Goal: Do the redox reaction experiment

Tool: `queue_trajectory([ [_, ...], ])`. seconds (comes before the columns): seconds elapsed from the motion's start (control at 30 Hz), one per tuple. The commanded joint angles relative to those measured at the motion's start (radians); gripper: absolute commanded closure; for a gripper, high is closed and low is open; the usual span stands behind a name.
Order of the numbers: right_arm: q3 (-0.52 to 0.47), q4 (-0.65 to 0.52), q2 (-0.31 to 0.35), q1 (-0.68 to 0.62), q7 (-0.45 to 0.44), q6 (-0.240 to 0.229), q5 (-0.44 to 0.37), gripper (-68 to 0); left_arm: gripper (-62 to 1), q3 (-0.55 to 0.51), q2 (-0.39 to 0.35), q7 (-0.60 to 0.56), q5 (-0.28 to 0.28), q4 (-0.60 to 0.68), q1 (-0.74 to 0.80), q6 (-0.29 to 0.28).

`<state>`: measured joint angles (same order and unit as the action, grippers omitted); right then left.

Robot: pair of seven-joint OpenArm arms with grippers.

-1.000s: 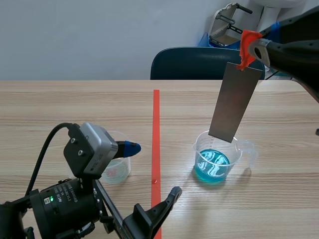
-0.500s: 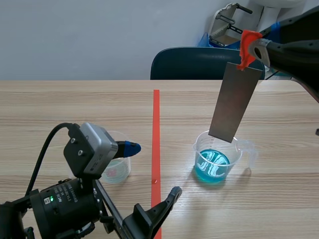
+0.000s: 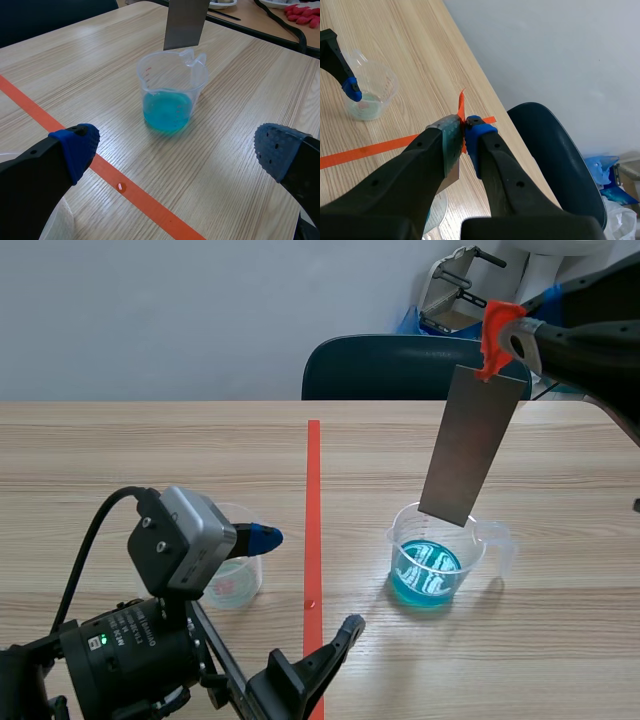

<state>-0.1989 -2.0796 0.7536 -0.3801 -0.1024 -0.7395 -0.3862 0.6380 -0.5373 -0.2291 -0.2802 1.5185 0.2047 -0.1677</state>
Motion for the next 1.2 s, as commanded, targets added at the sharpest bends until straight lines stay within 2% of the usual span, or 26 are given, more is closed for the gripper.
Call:
queue_trajectory([
  [0.0, -0.011, -0.016, 0.002, 0.009, -0.008, -0.006, -0.011, -0.8, -62.3, -0.006, 0.008, -0.018, -0.004, 0.014, -0.006, -0.002],
  [0.47, -0.011, -0.016, 0.002, 0.009, -0.008, -0.006, -0.011, -0.8, -62.3, -0.006, 0.013, -0.037, -0.002, 0.014, -0.006, -0.002],
  [0.57, -0.011, -0.016, 0.002, 0.009, -0.008, -0.006, -0.011, -0.8, -61.7, -0.006, 0.027, -0.036, 0.037, 0.014, -0.007, -0.001],
  [0.67, -0.011, -0.016, 0.002, 0.009, -0.008, -0.006, -0.011, -0.8, -45.4, -0.006, 0.052, -0.034, 0.058, 0.014, -0.014, 0.020],
  [0.77, -0.011, -0.016, 0.002, 0.009, -0.008, -0.006, -0.011, -0.8, -33.9, -0.006, 0.076, 0.006, 0.064, 0.013, -0.037, 0.036],
  [0.9, -0.011, -0.016, 0.002, 0.009, -0.008, -0.006, -0.011, -0.8, -11.1, 0.016, 0.109, 0.033, 0.064, -0.026, -0.097, 0.039],
  [0.93, -0.011, -0.016, 0.002, 0.009, -0.008, -0.006, -0.011, -0.8, -7.0, 0.026, 0.121, 0.036, 0.064, -0.046, -0.116, 0.039],
  [1.17, -0.011, -0.016, 0.002, 0.009, -0.008, -0.006, -0.011, -0.8, -5.4, 0.097, 0.222, 0.013, 0.063, -0.216, -0.240, 0.039],
])
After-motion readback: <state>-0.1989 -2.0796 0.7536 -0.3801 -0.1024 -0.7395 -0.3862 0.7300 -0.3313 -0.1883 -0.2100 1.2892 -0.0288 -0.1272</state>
